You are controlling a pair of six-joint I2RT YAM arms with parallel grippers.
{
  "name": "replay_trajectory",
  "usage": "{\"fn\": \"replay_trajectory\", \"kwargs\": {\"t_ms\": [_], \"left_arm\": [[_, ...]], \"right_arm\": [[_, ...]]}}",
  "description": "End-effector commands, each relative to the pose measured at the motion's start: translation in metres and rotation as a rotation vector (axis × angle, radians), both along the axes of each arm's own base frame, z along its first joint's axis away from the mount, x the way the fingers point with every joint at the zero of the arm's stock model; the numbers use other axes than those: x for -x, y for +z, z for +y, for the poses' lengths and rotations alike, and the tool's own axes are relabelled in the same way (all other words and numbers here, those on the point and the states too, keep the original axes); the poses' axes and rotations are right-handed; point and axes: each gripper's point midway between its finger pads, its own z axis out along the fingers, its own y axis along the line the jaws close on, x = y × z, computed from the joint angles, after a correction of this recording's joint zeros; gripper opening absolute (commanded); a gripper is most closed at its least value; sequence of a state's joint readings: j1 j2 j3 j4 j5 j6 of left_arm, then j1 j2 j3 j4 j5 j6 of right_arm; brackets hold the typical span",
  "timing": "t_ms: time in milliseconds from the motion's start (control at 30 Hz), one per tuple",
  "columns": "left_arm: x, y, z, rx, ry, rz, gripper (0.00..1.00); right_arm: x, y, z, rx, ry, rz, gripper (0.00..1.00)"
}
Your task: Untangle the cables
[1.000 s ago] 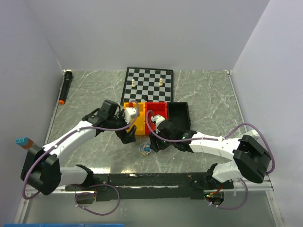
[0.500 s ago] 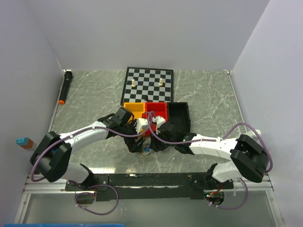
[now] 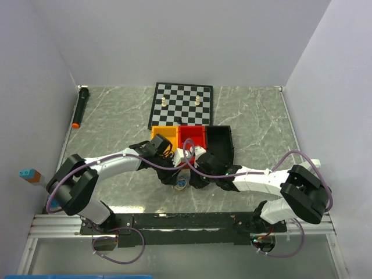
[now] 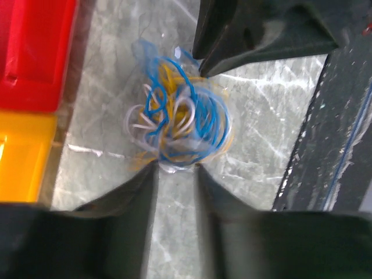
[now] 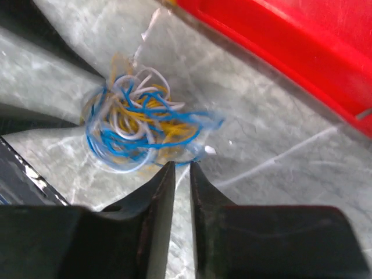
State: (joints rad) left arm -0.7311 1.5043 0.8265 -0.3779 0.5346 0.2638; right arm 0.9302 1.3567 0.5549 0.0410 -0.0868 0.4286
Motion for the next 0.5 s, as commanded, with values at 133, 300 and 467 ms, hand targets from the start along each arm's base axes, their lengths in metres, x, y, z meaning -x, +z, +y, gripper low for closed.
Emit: {"fn": "replay_trajectory", "kwargs": {"t_ms": [133, 300, 467], "left_arm": [[-0.018, 0.017, -0.020, 0.044, -0.021, -0.092, 0.01], [-0.021, 0.027, -0.019, 0.049, -0.012, -0.119, 0.01], [-0.019, 0.029, -0.016, 0.042, -0.010, -0.125, 0.01]], "right_arm": [[0.006, 0.004, -0.006, -0.011, -0.002, -0.013, 0.19], [0.010, 0.006, -0.020, -0.012, -0.044, -0.020, 0.27], [0.008, 0.010, -0.027, -0.035, -0.095, -0.030, 0.44]]}}
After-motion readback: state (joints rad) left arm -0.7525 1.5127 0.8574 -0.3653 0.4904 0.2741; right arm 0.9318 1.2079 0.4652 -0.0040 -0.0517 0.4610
